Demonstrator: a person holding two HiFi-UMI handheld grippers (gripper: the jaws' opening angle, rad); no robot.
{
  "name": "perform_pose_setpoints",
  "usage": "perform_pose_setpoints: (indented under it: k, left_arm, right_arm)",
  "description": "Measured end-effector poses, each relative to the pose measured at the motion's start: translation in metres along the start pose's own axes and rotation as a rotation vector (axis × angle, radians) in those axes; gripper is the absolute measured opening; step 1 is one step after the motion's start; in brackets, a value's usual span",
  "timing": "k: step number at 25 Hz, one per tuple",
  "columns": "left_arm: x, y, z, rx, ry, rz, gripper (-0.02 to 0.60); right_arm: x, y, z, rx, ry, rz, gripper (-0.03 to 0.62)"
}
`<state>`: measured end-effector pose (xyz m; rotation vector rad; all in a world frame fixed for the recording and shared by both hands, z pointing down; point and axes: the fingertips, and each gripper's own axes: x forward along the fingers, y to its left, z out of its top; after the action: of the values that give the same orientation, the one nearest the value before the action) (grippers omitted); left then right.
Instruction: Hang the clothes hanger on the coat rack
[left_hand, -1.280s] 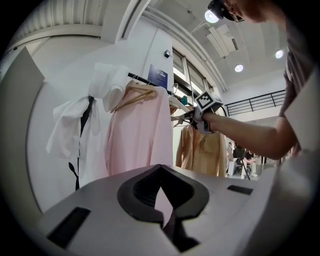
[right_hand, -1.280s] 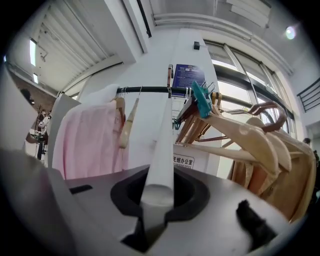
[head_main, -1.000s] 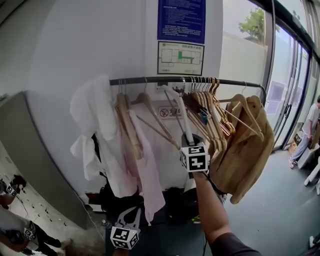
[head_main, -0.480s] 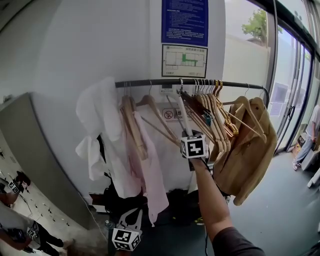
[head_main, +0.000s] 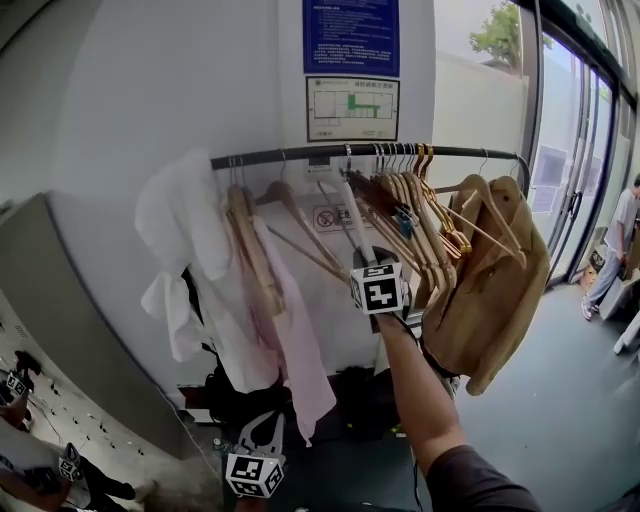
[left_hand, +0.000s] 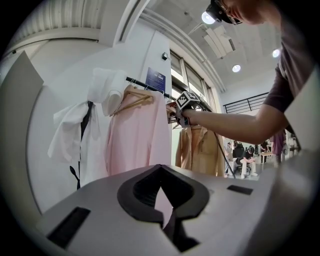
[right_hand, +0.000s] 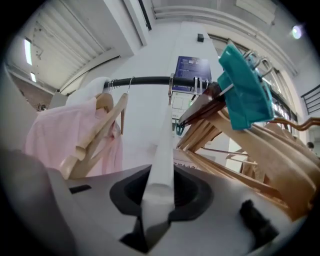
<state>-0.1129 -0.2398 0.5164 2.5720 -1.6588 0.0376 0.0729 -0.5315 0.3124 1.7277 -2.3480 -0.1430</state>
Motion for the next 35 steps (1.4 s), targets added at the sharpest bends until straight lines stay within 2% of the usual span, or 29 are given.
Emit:
perform_pose_setpoints:
  k: [4,12,20,22,25,28,32,35]
  left_arm:
    - [0.002,-0.004,-0.002,-0.002,0.005,-0.017,0.002]
    - [0.011,-0.006,-0.002,-0.007,0.004,-0.04,0.002]
    - [0.021,-0.007,0.009,-0.028,-0.027,-0.061,0.002]
    - [0.023,-0.008,0.013,-0.044,-0.046,-0.068,0.002]
    - [0.022,-0.009,0.019,-0.038,-0.061,-0.059,0.002]
    - [0.02,-0.004,0.028,-0.031,-0.089,-0.031,0.002]
    - [0.016,0.007,0.032,-0.056,-0.111,0.04,0.002]
    - [0.016,0.009,0.033,-0.048,-0.11,0.055,0.002]
  right_arm:
    - [-0.019,-0.002,0.007,0.023,-0.117,-0.019,0.159]
    - [-0.092,0.013,-0.018,0.018,-0.24,-0.087,0.178]
    - [-0.151,0.049,-0.088,0.043,-0.157,-0.028,0.178]
    - [-0.164,0.06,-0.112,0.031,-0.127,-0.02,0.161]
    - [-0.183,0.081,-0.148,0.045,-0.095,-0.002,0.093]
    - [-0.2,0.097,-0.166,0.047,-0.105,0.013,0.026]
    - [-0.214,0.114,-0.17,0.032,-0.113,0.056,0.015]
    - [-0.213,0.118,-0.172,0.034,-0.107,0.071,0.015]
